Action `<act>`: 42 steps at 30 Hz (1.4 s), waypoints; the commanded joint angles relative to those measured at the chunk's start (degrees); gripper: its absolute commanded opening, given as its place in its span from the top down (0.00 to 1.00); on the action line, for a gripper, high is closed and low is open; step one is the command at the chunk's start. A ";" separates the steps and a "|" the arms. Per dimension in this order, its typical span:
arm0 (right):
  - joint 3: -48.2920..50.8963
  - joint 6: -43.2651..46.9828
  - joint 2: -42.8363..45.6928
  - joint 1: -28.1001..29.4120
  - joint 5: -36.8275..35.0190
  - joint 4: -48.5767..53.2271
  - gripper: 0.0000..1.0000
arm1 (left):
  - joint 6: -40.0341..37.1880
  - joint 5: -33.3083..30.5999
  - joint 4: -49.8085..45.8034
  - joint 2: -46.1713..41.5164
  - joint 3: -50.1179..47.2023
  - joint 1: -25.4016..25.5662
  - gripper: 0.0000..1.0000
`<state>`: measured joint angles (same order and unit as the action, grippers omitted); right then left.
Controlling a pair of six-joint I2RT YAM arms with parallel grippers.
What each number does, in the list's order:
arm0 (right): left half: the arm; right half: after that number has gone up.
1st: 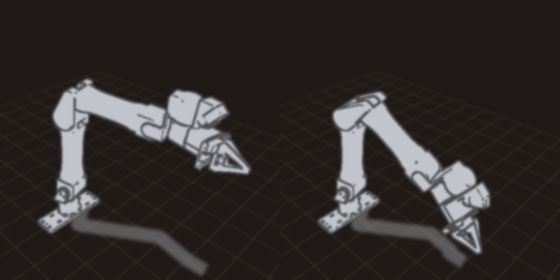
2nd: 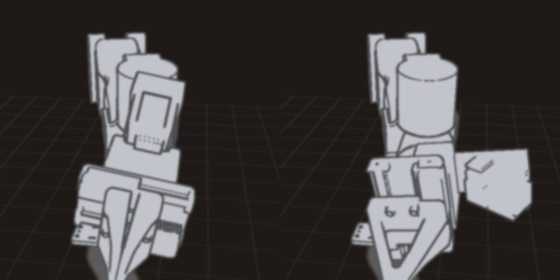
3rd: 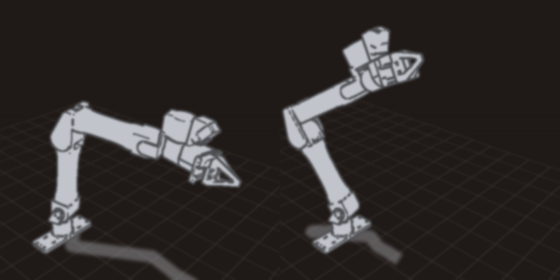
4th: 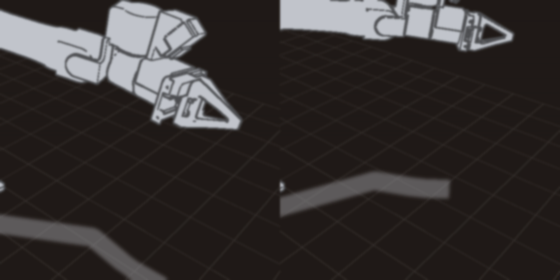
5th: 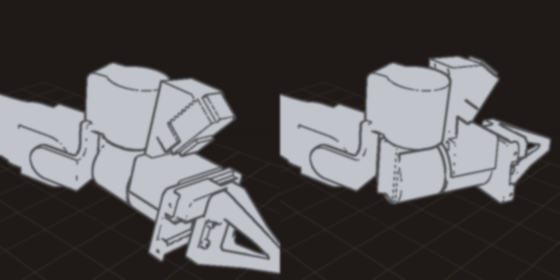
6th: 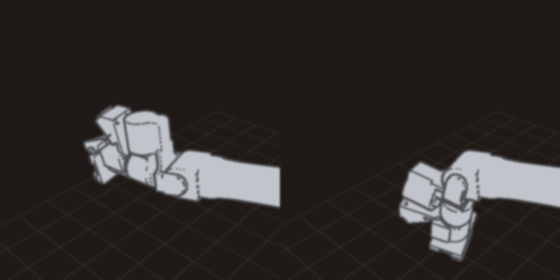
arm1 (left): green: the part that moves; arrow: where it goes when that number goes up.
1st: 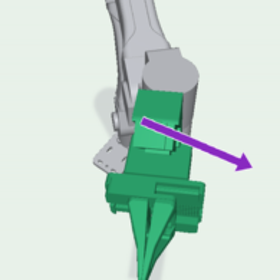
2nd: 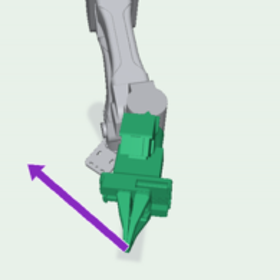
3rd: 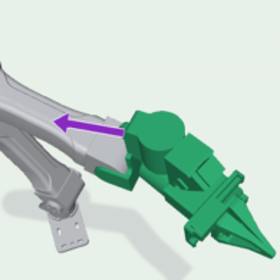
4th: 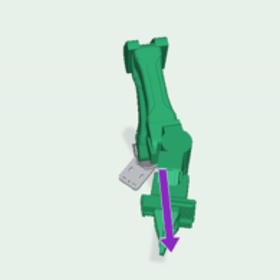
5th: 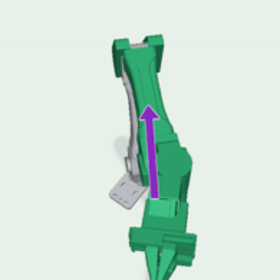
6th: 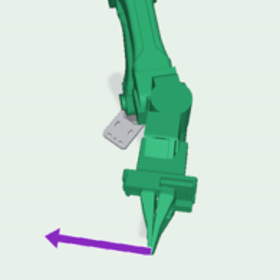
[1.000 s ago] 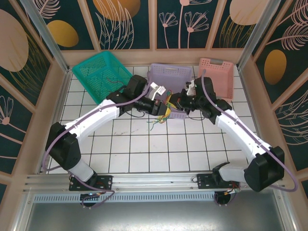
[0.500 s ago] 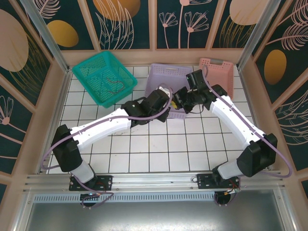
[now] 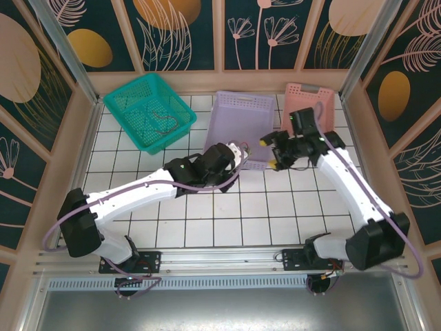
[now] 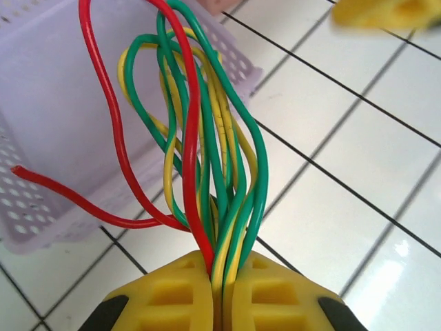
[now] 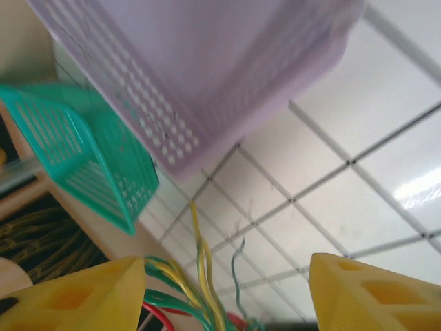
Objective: Untangle the cables
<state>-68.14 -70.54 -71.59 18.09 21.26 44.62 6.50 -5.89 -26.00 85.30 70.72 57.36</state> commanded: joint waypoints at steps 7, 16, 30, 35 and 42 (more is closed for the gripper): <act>26.51 21.82 26.32 -5.78 16.18 -44.26 0.25 | 16.90 49.51 12.15 -1.83 -3.44 -14.70 1.00; 32.92 23.11 22.45 -5.56 32.23 -55.90 0.24 | 34.40 68.98 30.84 2.97 -0.44 -19.28 1.00; 32.46 7.72 15.12 -2.52 29.13 -78.38 0.37 | 43.42 72.43 40.45 6.04 -0.49 -19.37 1.00; 30.17 7.66 13.15 0.20 26.66 -76.47 0.70 | 43.41 71.94 40.37 6.38 -0.49 -19.38 1.00; 11.62 20.60 10.75 2.69 3.91 -33.94 1.00 | 31.46 66.51 20.85 7.95 2.87 -19.39 1.00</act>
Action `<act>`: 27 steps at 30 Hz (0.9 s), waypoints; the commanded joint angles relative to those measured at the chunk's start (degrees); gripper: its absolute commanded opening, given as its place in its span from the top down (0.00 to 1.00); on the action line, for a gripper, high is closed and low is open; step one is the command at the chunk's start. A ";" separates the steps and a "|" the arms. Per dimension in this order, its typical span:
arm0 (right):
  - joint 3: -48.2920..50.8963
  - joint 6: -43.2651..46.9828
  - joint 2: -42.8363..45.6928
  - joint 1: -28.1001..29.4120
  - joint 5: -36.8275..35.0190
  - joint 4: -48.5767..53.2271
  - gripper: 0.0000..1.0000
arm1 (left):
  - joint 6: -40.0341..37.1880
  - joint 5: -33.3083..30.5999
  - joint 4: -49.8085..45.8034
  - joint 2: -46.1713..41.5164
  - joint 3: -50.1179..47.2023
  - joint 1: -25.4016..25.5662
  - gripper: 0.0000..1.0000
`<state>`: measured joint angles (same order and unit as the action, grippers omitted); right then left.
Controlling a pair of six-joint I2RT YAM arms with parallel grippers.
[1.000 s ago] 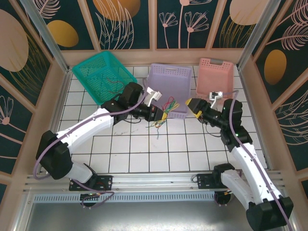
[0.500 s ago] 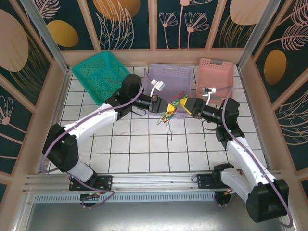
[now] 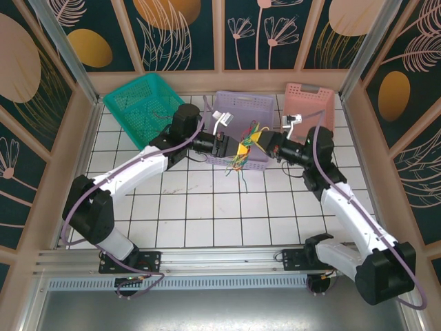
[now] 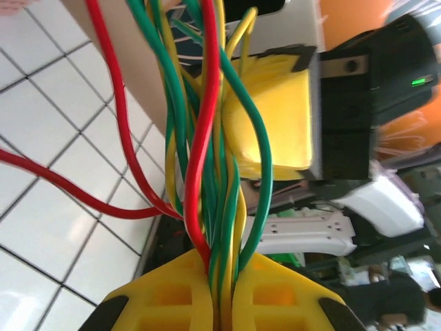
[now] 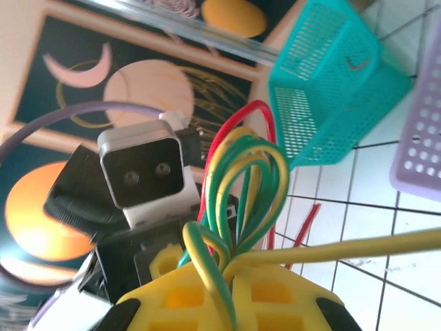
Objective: Untangle the cables
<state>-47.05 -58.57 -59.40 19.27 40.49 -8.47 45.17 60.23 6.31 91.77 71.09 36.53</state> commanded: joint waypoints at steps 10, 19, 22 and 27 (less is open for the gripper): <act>-37.40 7.88 -18.15 8.89 -39.29 58.79 1.00 | -21.99 -19.94 -37.90 7.44 12.05 6.88 1.00; -32.77 11.43 -12.25 -0.04 -18.08 43.37 0.61 | -8.79 -9.91 -18.11 0.94 4.01 3.67 1.00; -28.56 10.82 -7.08 -5.16 -12.20 40.29 0.46 | -0.92 -3.84 -7.83 -0.65 0.90 1.13 1.00; -15.40 1.86 1.06 -7.75 -2.77 27.03 0.49 | 12.09 0.71 8.48 -0.43 0.52 -0.91 1.00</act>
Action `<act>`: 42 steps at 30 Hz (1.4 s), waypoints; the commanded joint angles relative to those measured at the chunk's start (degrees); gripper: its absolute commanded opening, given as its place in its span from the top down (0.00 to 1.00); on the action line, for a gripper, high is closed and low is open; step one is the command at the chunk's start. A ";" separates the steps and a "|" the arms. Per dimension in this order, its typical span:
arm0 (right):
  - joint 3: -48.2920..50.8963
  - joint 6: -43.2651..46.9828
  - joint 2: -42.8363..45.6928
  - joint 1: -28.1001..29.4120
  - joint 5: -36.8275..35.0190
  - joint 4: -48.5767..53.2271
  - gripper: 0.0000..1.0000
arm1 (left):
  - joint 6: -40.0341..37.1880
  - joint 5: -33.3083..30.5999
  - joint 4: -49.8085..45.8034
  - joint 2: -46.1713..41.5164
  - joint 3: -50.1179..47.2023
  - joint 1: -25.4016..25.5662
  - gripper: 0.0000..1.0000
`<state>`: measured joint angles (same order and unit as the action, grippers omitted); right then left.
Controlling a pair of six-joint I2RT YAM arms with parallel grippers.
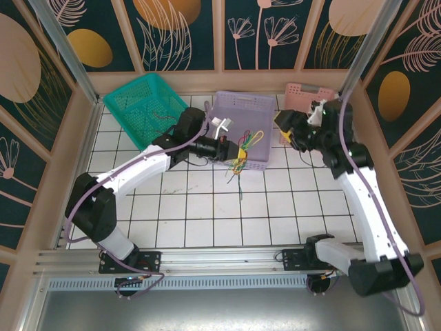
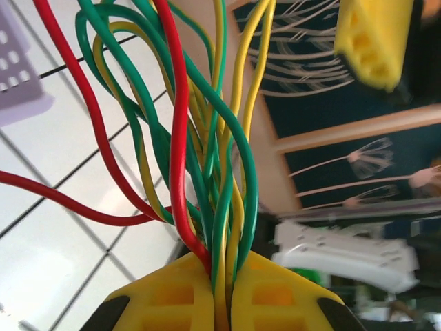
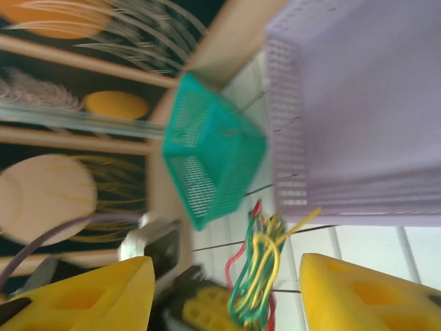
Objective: Untangle the cables
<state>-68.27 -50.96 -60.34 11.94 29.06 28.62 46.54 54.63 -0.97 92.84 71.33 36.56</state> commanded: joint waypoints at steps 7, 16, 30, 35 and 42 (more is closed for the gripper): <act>23.47 -32.18 8.49 0.12 10.14 -34.76 0.54 | 35.19 8.33 45.87 2.94 2.93 -1.93 1.00; 20.42 -42.37 5.56 1.53 9.04 -44.88 0.43 | 46.74 10.55 58.81 7.38 2.71 -1.98 1.00; 20.65 -47.04 2.36 8.80 6.30 -51.32 0.54 | 45.75 10.02 57.39 7.96 1.15 -1.97 1.00; 18.75 -44.76 1.05 8.77 5.14 -49.37 0.82 | 44.03 10.17 55.58 6.38 -1.06 -1.88 1.00; 10.08 -28.20 1.34 7.67 1.53 -26.50 1.00 | 28.69 7.08 35.01 2.20 -0.72 -1.99 1.00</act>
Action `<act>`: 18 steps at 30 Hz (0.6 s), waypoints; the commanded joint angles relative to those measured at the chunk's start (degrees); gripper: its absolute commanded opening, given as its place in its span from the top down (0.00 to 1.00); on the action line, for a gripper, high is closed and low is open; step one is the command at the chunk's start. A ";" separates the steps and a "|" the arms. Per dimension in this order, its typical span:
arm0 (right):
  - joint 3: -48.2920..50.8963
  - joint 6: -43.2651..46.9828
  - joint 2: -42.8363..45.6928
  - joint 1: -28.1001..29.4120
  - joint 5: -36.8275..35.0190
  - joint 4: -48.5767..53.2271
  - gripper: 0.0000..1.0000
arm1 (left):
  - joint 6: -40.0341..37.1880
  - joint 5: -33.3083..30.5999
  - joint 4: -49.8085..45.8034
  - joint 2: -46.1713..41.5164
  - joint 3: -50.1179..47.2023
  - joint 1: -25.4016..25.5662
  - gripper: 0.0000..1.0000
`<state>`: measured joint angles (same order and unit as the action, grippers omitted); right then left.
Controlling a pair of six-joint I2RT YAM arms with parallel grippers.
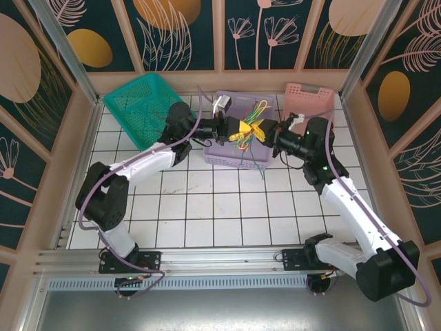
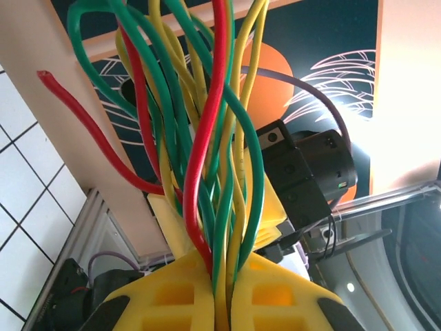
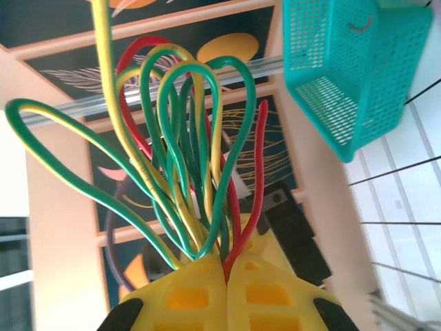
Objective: Untangle the cables
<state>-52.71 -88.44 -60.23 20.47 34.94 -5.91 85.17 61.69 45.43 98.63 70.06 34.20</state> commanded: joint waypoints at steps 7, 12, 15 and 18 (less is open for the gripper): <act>-7.09 18.89 5.04 -2.27 -10.63 19.13 1.00 | -23.78 -18.16 -34.25 -8.93 2.74 -0.27 1.00; -3.94 19.04 6.07 -2.16 -11.85 18.07 1.00 | -13.96 -30.00 -25.11 -13.69 -4.41 -0.26 1.00; -3.45 19.63 6.10 -2.12 -12.44 17.34 1.00 | -10.94 -33.60 -23.08 -15.37 -6.87 -0.27 1.00; -4.29 21.76 5.67 -2.23 -13.58 19.24 1.00 | -11.76 -34.57 -25.47 -16.26 -7.03 -0.23 1.00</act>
<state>-56.47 -70.26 -55.77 19.49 26.74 11.55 72.14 36.38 20.45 84.44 63.68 35.83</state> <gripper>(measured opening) 0.051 0.101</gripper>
